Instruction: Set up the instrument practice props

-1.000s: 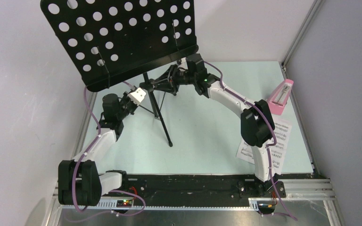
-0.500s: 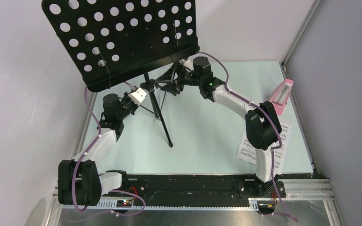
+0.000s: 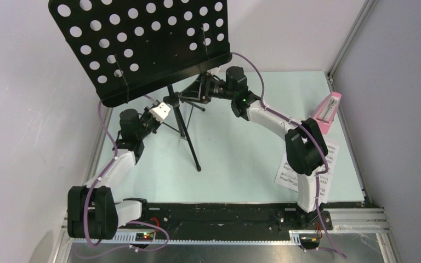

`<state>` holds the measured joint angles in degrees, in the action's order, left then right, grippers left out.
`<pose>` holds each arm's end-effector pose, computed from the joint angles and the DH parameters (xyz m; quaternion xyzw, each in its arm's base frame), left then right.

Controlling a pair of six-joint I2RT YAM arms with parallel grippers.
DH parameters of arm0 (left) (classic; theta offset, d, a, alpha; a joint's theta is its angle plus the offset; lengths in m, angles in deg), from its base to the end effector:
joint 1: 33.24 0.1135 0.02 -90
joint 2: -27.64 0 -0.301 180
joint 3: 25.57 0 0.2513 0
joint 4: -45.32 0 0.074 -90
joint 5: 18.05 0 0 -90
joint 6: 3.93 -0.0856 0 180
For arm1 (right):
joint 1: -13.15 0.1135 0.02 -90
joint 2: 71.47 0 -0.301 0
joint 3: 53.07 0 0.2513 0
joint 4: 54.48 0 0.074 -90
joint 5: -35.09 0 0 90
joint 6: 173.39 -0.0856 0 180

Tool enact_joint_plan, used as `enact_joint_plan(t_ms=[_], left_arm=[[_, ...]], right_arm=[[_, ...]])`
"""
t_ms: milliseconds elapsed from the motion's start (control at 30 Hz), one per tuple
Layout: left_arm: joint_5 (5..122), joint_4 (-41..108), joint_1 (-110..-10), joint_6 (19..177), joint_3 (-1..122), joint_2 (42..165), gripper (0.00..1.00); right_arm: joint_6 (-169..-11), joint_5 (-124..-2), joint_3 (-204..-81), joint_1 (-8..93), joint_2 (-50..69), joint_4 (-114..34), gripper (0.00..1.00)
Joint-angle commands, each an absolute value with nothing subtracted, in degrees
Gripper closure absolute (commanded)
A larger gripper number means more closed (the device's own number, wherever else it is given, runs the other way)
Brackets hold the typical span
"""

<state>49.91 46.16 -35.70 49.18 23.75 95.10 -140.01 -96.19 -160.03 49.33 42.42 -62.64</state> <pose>0.2882 -0.0445 0.2677 0.3729 0.7063 0.0251 0.6013 0.3942 0.3583 0.3614 -0.1318 0.6889 0.6543 0.2827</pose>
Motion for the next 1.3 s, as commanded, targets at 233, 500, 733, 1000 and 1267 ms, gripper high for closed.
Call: enact_joint_plan(t_ms=[233,500,733,1000,1267], left_arm=[[49.30,40.06,-36.18,45.15,22.00,96.63,1.00],[49.15,40.12,-36.23,45.32,22.08,96.95,1.00],[49.20,40.09,-36.21,45.29,22.00,96.81,1.00],[49.30,40.12,-36.19,45.28,22.08,97.00,1.00],[49.36,40.09,-36.18,45.20,22.04,96.98,1.00]], right_arm=[[-128.97,-97.19,-161.89,50.95,42.71,-64.81,0.51],[-127.72,-97.38,-160.87,51.35,42.57,-64.53,0.67],[-139.36,-95.83,-164.56,49.90,44.05,-58.59,1.00],[-169.76,-102.55,-167.13,48.73,48.63,-58.51,1.00],[-180.51,-103.27,-167.39,49.39,47.79,-56.68,1.00]])
